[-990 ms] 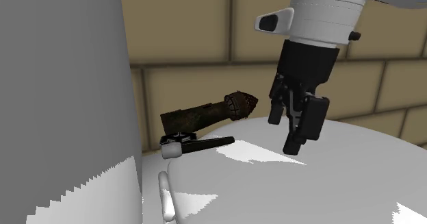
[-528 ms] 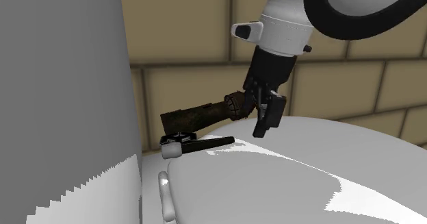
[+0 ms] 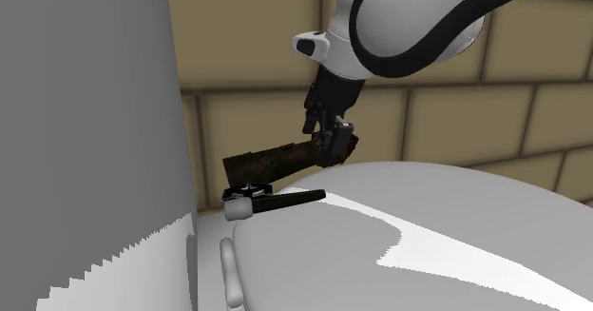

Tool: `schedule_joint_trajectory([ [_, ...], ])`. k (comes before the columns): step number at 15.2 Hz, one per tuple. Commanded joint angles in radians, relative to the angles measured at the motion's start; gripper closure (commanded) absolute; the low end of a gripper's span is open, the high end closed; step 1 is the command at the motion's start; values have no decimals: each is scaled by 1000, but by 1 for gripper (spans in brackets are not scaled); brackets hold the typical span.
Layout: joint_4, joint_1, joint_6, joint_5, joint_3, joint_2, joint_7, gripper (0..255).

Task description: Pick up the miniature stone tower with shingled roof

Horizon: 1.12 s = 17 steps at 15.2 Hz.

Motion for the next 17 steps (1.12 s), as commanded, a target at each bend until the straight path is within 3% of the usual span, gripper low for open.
schedule_joint_trajectory([
  [1, 64, 2, 44, 37, -14, 74, -72, 0],
  [3, 130, -2, 74, 79, -20, 138, -143, 0],
  [13, 67, -9, 171, 94, -17, 175, -147, 0],
  [14, 69, -7, 171, 92, -16, 177, -142, 255],
  [17, 69, -10, 170, 97, -17, 176, -149, 255],
])
